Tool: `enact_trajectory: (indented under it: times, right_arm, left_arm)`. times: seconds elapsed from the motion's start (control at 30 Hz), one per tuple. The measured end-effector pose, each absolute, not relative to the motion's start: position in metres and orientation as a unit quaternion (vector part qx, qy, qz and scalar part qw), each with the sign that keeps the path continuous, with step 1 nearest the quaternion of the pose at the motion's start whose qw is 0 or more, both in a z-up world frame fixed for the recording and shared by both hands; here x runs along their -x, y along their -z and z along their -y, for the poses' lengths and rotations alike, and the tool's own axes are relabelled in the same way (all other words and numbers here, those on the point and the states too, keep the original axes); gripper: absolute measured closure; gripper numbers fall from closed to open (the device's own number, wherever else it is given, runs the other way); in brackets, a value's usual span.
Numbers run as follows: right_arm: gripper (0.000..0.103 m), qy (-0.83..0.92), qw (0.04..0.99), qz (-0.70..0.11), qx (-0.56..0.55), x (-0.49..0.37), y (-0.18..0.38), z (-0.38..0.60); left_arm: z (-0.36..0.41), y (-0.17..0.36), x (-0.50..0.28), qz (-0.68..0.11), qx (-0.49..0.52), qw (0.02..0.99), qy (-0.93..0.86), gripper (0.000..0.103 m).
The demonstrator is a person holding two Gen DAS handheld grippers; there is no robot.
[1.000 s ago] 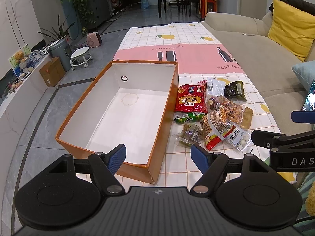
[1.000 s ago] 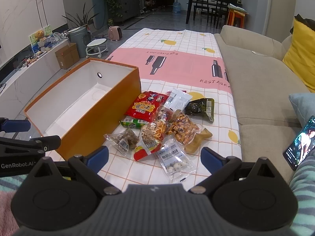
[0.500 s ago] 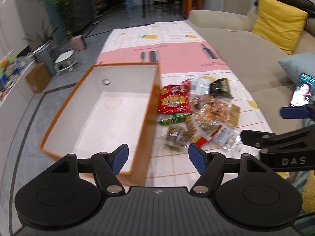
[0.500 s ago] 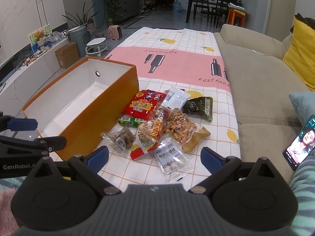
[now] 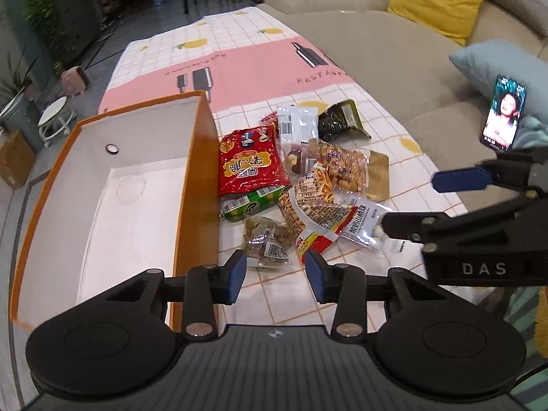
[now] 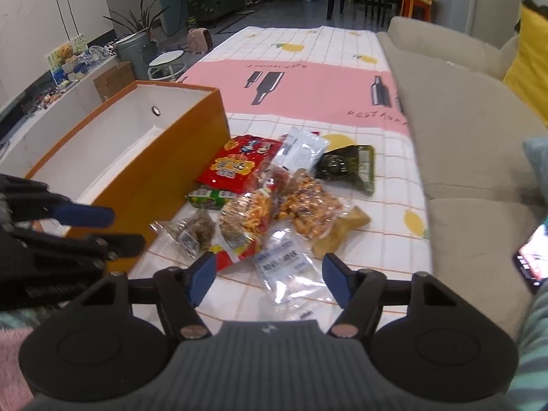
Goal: Organize snacks
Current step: 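Grasp the clear nut bag with the left tool while the right tool grasps the fries bag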
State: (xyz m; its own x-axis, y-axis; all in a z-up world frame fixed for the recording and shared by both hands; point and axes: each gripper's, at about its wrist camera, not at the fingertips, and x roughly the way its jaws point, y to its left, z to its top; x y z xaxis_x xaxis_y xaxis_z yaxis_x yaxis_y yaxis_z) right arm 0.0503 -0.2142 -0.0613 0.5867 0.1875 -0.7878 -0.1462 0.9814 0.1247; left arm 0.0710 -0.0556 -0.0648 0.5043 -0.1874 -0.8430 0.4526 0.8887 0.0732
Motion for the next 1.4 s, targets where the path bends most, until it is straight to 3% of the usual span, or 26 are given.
enact_trajectory:
  times: [0.37,0.5,0.63,0.67,0.73,0.77,0.9,1.0,1.17,1.3,1.4]
  right_arm:
    - [0.039,-0.126,0.872,-0.469,-0.064,-0.105,0.096,0.201]
    - [0.031,-0.136,0.867,-0.474,-0.072,-0.119,0.108,0.197]
    - [0.032,-0.138,0.859,-0.484,-0.093,-0.131,0.122,0.197]
    - [0.033,-0.140,0.857,-0.486,-0.100,-0.134,0.125,0.198]
    - [0.047,-0.141,0.854,-0.491,-0.103,-0.136,0.129,0.199]
    - [0.061,-0.141,0.852,-0.494,-0.103,-0.137,0.131,0.199]
    - [0.066,-0.142,0.845,-0.500,-0.125,-0.135,0.133,0.208]
    - [0.069,-0.139,0.848,-0.499,-0.114,-0.132,0.130,0.212]
    - [0.070,-0.138,0.845,-0.503,-0.117,-0.127,0.130,0.226]
    - [0.060,-0.136,0.845,-0.503,-0.123,-0.126,0.133,0.231]
    - [0.058,-0.144,0.844,-0.502,-0.127,-0.130,0.136,0.228]
  left_arm:
    - [0.048,0.077,-0.092,-0.460,-0.161,0.845,0.220,0.060]
    - [0.049,0.079,-0.095,-0.462,-0.171,0.840,0.230,0.060]
    - [0.054,0.086,-0.098,-0.466,-0.183,0.833,0.235,0.060]
    - [0.056,0.089,-0.098,-0.467,-0.188,0.831,0.235,0.060]
    - [0.059,0.093,-0.099,-0.469,-0.196,0.828,0.234,0.060]
    - [0.060,0.094,-0.100,-0.470,-0.199,0.827,0.234,0.060]
    - [0.067,0.099,-0.105,-0.472,-0.199,0.826,0.235,0.059]
    - [0.074,0.103,-0.110,-0.474,-0.206,0.825,0.230,0.053]
    - [0.093,0.120,-0.120,-0.497,-0.258,0.801,0.210,0.052]
    - [0.101,0.133,-0.122,-0.501,-0.296,0.788,0.201,0.051]
    - [0.107,0.141,-0.122,-0.493,-0.332,0.781,0.191,0.051]
